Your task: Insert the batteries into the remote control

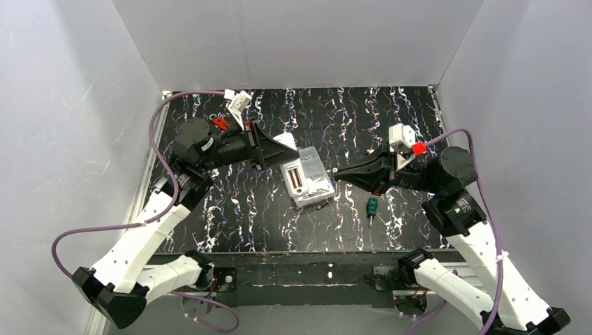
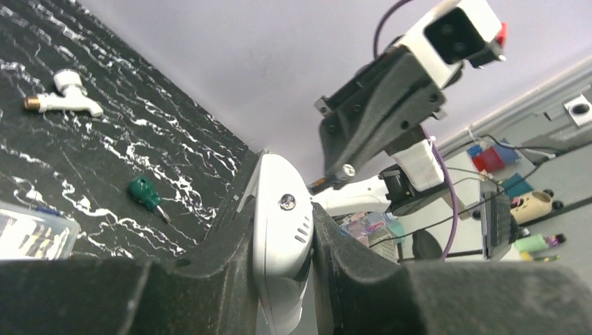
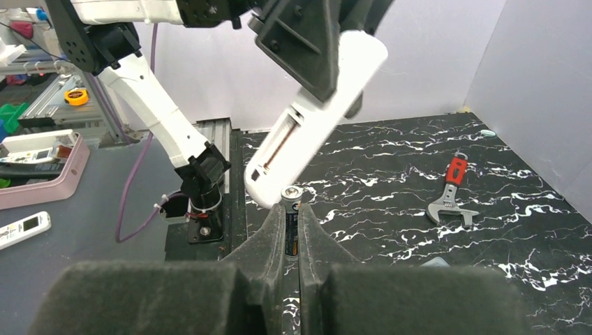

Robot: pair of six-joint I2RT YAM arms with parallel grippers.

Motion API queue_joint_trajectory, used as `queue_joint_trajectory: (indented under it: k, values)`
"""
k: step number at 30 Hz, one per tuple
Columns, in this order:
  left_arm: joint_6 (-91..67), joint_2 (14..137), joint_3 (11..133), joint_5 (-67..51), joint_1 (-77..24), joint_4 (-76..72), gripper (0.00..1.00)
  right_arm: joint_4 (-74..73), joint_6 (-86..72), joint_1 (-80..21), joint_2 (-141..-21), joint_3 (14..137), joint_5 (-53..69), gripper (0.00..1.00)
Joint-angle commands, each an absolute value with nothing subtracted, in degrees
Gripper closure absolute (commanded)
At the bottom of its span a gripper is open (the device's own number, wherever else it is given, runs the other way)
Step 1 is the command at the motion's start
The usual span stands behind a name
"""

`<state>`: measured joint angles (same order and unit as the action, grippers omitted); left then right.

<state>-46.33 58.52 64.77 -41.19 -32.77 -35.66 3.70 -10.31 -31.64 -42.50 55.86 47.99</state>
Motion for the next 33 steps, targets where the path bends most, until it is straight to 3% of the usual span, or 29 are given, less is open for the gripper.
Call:
queue_joint_trajectory:
  k: [1,9,17,23,33]
  values:
    - [-40.13,55.64,69.66,-46.2,-32.61,-37.4,1.0,4.41,-10.16,-32.07,-41.61,58.17,45.16,0.99]
    - [-31.84,56.08,72.74,-42.04,-32.61,-23.88,1.0,2.91,-9.58,-35.61,-45.2,60.29,41.96,0.99]
    - [-32.13,55.71,71.35,-33.28,-33.78,-20.87,1.0,5.03,-4.54,-46.83,-48.5,61.48,27.44,0.99]
    - [-39.38,54.84,68.61,-23.99,-34.19,-21.61,1.0,8.92,-6.28,-51.95,-51.7,60.17,17.75,0.99]
    - [-51.06,54.91,64.29,-17.55,-34.19,-23.39,1.0,5.82,-7.33,-55.03,-58.58,62.83,13.42,0.99]
